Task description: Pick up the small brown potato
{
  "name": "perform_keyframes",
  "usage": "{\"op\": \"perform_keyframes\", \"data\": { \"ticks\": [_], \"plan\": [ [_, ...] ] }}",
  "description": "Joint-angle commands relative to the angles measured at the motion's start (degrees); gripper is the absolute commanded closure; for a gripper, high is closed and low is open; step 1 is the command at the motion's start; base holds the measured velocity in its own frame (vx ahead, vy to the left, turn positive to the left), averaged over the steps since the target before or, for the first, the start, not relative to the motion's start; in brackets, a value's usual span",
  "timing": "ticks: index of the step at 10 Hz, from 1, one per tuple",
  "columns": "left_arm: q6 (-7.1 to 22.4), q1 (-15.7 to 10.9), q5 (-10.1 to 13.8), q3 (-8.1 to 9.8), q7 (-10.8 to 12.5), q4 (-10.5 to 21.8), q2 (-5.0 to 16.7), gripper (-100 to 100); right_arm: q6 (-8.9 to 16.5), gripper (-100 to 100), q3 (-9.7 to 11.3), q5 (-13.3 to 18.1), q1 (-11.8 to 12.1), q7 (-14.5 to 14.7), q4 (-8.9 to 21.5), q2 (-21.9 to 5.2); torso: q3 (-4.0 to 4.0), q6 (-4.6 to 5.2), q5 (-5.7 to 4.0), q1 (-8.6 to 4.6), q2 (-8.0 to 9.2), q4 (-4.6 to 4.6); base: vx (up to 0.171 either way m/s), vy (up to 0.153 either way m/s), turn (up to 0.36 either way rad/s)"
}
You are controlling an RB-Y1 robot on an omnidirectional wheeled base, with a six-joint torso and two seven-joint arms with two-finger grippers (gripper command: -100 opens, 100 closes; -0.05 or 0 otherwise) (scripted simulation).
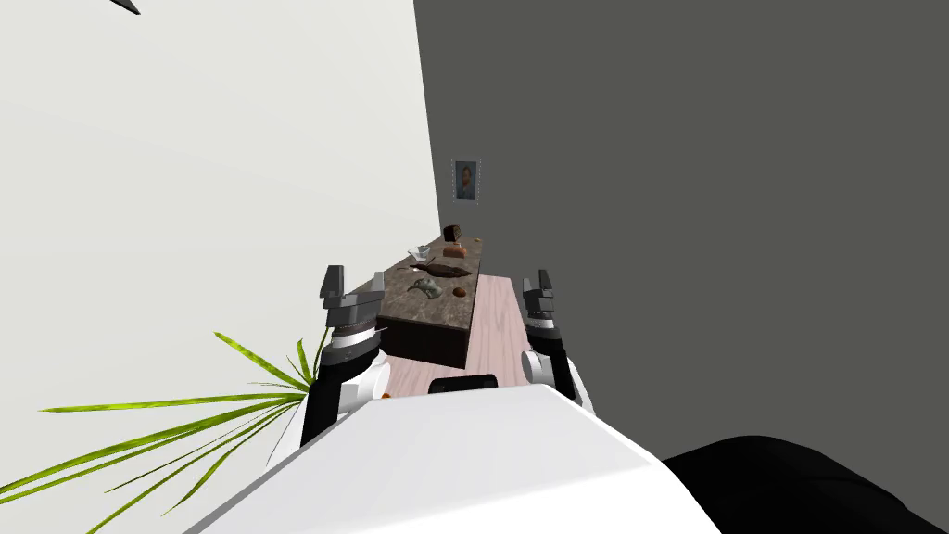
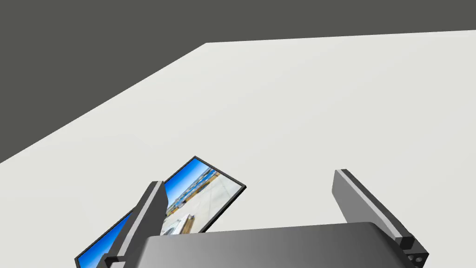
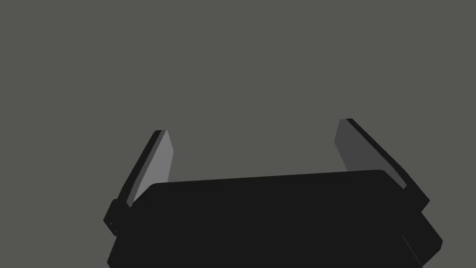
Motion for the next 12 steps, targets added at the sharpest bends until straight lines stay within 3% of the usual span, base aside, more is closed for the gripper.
{"op": "perform_keyframes", "data": {
  "ticks": [1,12],
  "plan": [
    [0.0,0.0,0.0,0.0,0.0,0.0,0.0,0,-0.4,-100,0.3,0.0,-0.1,-0.5,-0.1,-1.8,0.0,0.0,0.0,0.0,0.0,0.0,-0.033,0.025,0.036],
    [0.0,0.0,0.0,-0.01,0.0,0.0,0.0,0,-5.6,-100,3.4,0.2,-3.0,-6.7,1.6,-18.5,0.17,0.01,0.08,0.3,0.28,0.07,-0.092,0.081,0.073]
  ]
}}
